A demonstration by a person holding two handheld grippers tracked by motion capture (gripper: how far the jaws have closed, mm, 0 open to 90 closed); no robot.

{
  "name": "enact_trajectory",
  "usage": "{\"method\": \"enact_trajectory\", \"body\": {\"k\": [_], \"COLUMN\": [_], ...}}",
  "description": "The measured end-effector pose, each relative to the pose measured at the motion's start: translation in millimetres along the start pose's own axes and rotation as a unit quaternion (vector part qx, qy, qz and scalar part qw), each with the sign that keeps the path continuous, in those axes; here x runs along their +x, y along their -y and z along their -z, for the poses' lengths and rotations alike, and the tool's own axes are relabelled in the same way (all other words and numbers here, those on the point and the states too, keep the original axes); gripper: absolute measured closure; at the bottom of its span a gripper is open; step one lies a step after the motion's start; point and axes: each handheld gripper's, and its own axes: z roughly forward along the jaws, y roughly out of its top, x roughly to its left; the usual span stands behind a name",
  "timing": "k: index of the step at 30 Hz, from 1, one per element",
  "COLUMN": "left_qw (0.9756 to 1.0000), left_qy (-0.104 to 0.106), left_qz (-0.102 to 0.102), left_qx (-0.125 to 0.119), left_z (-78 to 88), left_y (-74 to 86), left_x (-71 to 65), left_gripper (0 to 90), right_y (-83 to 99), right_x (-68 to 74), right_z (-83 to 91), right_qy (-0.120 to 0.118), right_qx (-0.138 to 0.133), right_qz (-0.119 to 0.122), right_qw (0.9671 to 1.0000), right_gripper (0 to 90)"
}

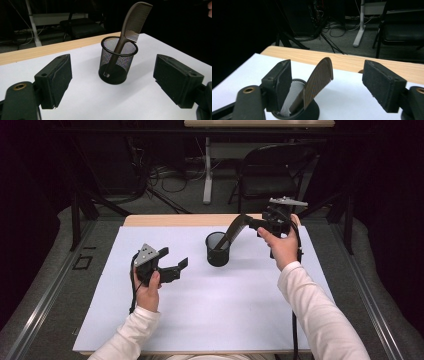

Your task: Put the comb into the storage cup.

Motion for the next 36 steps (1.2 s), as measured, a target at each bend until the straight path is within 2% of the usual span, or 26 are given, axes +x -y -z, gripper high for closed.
{"method": "enact_trajectory", "body": {"k": [3,8,14,19,22,26,30,33,36], "left_qw": [1.0,1.0,1.0,1.0,0.9999,1.0,1.0,1.0,1.0], "left_qy": [0.001,0.002,0.005,0.006,0.008,0.006,0.006,0.007,0.006], "left_qz": [0.0,0.004,0.002,0.005,0.007,0.006,0.006,0.006,0.006], "left_qx": [-0.001,-0.001,0.004,0.004,0.002,0.002,0.001,0.0,-0.002], "left_z": [1.3,3.5,6.8,8.9,10.4,12.5,14.4,15.6,16.3], "left_y": [-1.3,-3.6,-6.0,-7.4,-8.0,-9.3,-10.4,-11.2,-11.5], "left_x": [0.8,3.3,6.0,8.4,9.7,11.3,13.2,14.3,15.2], "left_gripper": [16.0,16.0,15.9,16.0,16.0,16.0,15.9,16.0,16.0], "right_y": [0.1,1.3,7.7,16.8,20.7,27.1,34.7,41.2,48.3], "right_x": [6.2,16.0,20.0,21.5,22.3,23.8,28.0,33.1,36.0], "right_z": [7.2,19.3,33.5,40.2,44.1,49.5,56.9,64.4,71.1], "right_qy": [-0.002,-0.012,-0.021,-0.032,-0.047,-0.059,-0.069,-0.073,-0.079], "right_qx": [0.006,0.002,-0.008,-0.004,-0.003,-0.002,-0.005,-0.011,-0.023], "right_qz": [0.016,0.039,0.044,0.046,0.039,0.037,0.051,0.072,0.073], "right_qw": [0.9999,0.9992,0.9988,0.9984,0.9981,0.9976,0.9963,0.9946,0.9939], "right_gripper": [20.1,15.9,13.7,8.3,2.1,0.6,0.0,0.0,0.0]}}
